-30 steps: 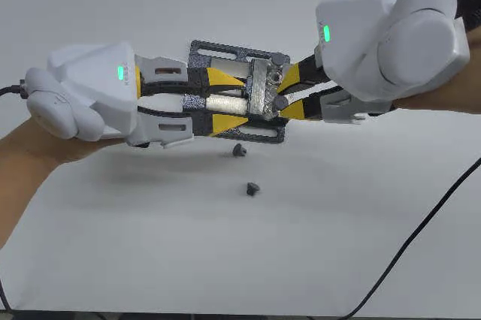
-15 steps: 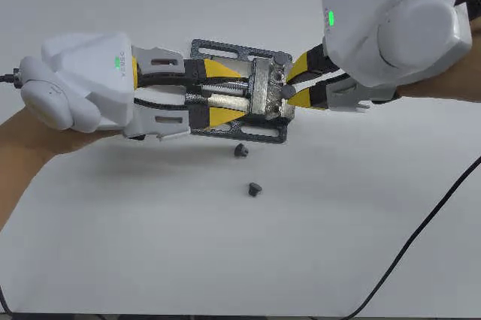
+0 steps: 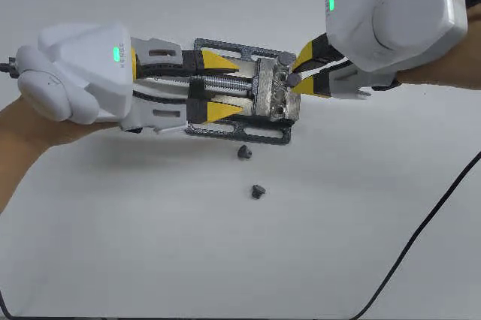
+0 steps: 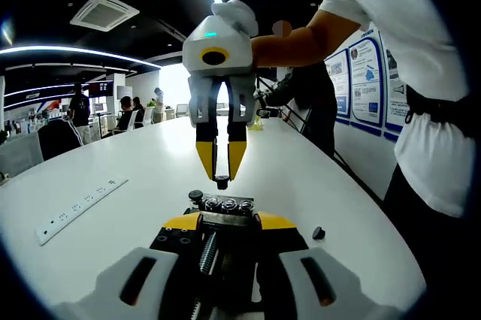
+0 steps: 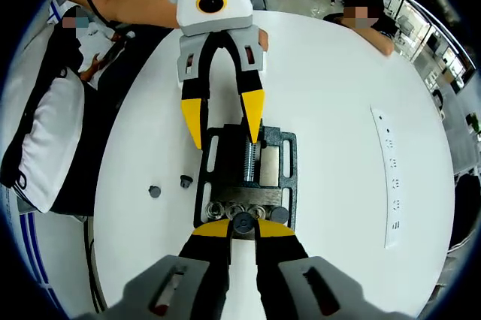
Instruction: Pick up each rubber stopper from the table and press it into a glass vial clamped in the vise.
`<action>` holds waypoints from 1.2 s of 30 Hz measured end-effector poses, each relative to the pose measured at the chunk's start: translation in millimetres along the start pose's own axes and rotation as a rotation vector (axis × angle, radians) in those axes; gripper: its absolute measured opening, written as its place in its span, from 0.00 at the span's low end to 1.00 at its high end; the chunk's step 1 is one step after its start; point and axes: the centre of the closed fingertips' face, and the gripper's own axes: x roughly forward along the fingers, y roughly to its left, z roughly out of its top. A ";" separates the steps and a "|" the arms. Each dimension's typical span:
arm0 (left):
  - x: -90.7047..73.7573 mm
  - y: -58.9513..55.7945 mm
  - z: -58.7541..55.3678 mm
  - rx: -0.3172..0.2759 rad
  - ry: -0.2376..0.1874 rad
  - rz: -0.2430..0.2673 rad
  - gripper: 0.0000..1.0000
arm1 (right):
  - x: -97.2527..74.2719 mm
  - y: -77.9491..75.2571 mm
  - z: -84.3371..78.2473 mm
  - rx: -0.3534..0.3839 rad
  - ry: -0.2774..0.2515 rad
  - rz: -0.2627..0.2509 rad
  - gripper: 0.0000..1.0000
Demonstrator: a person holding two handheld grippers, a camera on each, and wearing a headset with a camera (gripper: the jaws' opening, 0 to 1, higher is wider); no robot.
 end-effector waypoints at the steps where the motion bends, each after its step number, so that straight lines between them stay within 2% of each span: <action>1: 0.0 0.4 -0.3 0.001 0.001 -0.001 0.25 | 0.7 -0.7 -0.5 0.000 0.000 0.001 0.11; 36: -0.8 3.4 -2.6 0.000 -0.001 0.002 0.26 | 14.9 -9.1 -3.6 -0.019 0.046 -0.005 0.11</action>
